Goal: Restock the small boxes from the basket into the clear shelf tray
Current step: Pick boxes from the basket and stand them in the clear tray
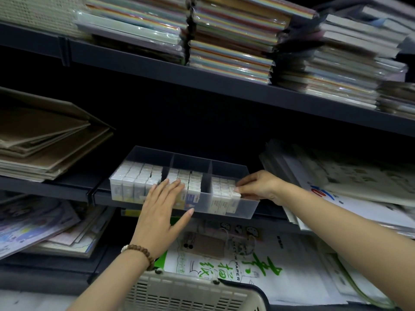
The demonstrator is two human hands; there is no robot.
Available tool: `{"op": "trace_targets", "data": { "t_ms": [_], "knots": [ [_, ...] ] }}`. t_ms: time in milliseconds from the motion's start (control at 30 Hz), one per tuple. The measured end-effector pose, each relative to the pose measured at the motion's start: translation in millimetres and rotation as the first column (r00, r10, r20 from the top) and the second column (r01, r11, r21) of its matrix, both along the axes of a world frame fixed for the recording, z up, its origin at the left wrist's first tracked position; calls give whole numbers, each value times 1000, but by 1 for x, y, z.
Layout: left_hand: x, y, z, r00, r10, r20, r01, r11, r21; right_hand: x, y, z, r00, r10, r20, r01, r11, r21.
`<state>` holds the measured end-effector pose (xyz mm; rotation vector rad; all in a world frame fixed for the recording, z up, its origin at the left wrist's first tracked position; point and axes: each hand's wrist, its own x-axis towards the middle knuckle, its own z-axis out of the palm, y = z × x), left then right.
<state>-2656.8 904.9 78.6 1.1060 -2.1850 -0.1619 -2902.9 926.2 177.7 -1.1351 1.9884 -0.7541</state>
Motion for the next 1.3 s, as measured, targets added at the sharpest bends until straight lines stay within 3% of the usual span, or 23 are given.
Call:
{"op": "trace_targets", "data": {
  "t_ms": [133, 367, 533, 600, 733, 833, 933, 1000, 1067, 1167, 1300],
  "knots": [
    [0, -1, -2, 1000, 2, 5, -2, 1000, 3, 0, -2, -6, 990, 13, -138, -12, 1000, 2],
    [0, -3, -2, 1000, 7, 15, -7, 1000, 6, -3, 1, 3, 977, 141, -158, -126, 987, 104],
    [2, 0, 2, 999, -8, 49, 8, 1000, 8, 5, 5, 3, 974, 129, -185, -114, 990, 88],
    [6, 4, 5, 997, -31, 70, 30, 999, 18, 9, 12, 7, 983, 127, -132, -125, 992, 25],
    [23, 22, 0, 988, -121, 94, 117, 992, 51, 16, 44, 9, 989, 145, -19, -144, 951, -275],
    [39, 42, -23, 973, -216, 80, 195, 958, 209, 23, 76, -19, 962, 203, 182, -130, 928, -348],
    [52, 59, -61, 938, -290, 189, 177, 870, 460, 34, 99, -88, 898, 252, 361, -215, 966, -141],
    [58, 71, -94, 900, -343, 269, 124, 792, 597, 41, 112, -146, 891, 264, 369, -317, 944, 89],
    [63, 82, -129, 897, -361, 256, 68, 683, 727, 46, 122, -207, 908, 250, 335, -347, 898, 270],
    [64, 94, -181, 928, -304, 217, -11, 559, 829, 51, 138, -289, 956, 181, 231, -270, 851, 451],
    [63, 109, -243, 967, -147, 208, -141, 370, 918, 53, 157, -356, 975, 36, 219, -152, 828, 539]
  ]
}}
